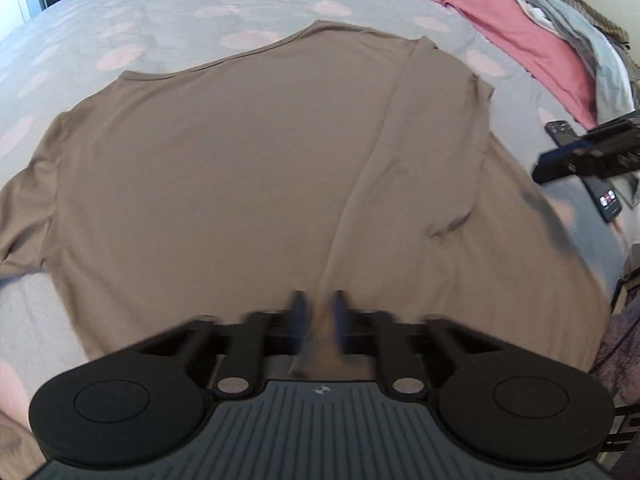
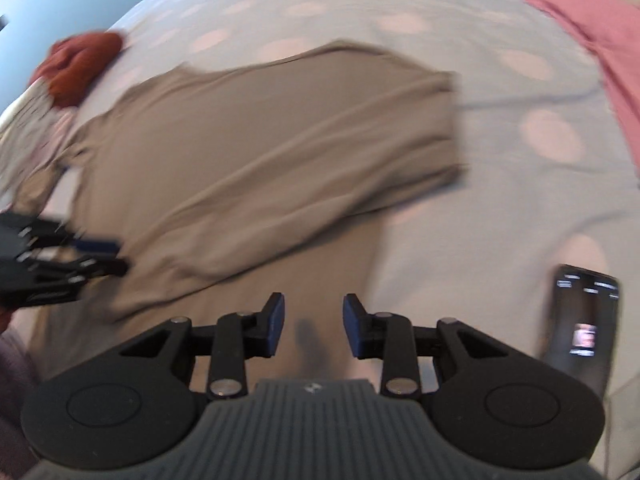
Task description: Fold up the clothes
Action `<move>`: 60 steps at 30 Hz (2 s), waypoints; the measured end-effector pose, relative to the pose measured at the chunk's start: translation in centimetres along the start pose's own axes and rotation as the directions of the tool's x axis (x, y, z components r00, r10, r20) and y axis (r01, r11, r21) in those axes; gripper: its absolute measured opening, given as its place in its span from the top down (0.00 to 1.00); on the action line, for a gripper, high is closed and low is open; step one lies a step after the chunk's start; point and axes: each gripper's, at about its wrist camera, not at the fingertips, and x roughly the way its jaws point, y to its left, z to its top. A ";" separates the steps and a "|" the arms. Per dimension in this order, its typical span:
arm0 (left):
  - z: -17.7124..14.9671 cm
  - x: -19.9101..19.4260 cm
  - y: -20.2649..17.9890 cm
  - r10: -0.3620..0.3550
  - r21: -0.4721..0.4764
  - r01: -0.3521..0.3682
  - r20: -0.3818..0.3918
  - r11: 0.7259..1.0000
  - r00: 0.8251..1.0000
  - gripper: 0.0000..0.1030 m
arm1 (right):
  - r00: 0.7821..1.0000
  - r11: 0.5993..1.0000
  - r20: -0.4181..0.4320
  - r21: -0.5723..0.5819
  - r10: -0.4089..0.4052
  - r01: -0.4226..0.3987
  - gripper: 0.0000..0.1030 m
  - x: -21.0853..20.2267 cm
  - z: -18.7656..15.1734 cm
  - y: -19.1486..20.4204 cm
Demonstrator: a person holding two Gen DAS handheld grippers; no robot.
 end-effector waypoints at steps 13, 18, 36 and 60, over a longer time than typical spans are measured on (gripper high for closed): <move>3.4 -11.3 6.5 -0.106 -0.334 0.247 0.388 0.909 0.915 1.00 | 0.985 0.996 0.147 0.012 -0.094 0.094 0.64 1.1 1.7 -3.7; 4.1 -13.8 7.6 -0.151 -0.366 0.359 0.488 0.859 0.860 1.00 | 0.981 0.994 0.164 -0.005 -0.105 0.107 0.64 2.8 2.6 -3.2; 4.8 -19.3 8.5 -0.285 -0.291 0.638 0.711 0.713 0.643 1.00 | 0.962 0.980 0.217 -0.078 -0.163 0.184 0.64 5.7 5.4 -1.1; 4.7 -20.6 7.2 -0.337 -0.252 0.742 0.769 0.621 0.543 1.00 | 0.926 0.952 0.299 -0.129 -0.228 0.277 0.77 5.1 5.5 0.4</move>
